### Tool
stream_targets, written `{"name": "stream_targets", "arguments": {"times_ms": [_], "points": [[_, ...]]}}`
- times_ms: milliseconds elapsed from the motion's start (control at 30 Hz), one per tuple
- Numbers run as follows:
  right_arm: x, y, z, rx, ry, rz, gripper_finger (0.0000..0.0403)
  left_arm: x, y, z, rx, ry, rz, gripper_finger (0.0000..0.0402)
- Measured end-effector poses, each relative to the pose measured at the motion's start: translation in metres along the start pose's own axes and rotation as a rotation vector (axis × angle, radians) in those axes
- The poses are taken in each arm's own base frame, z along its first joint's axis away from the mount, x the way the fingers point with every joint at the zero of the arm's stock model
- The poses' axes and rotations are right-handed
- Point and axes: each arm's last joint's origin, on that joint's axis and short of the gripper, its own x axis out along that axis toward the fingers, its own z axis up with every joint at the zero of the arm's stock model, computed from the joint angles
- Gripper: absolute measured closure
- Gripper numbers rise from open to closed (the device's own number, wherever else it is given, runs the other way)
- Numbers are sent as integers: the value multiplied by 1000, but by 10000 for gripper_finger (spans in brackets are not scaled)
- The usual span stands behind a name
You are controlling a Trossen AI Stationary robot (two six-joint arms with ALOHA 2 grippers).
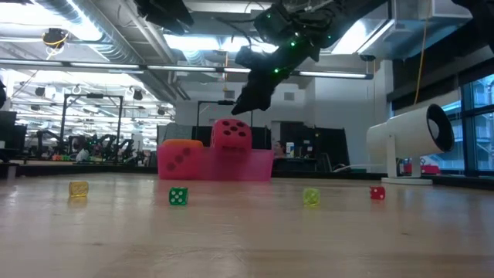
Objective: Pick & Place Dice
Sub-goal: Put the large red die into the red bin
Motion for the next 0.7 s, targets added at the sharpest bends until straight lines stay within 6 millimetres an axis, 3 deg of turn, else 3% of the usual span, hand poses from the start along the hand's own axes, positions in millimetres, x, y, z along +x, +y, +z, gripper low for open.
{"name": "stream_targets", "arguments": {"times_ms": [67,200,300,467,700], "points": [[0,0,-3,3,41,-4,90,0,0,0,0,0,0,2],[0,7,-13,82,17,254,126,0,0,0,1,0,0,2],[0,7,-11,104,-11,279,165,0,0,0,0,0,0,2],[5,0,-14,118,-11,213,255,0,0,0,0,0,-2,2],[33,5,-41,169,47,313,386,0,0,0,0,0,-13,2]]}}
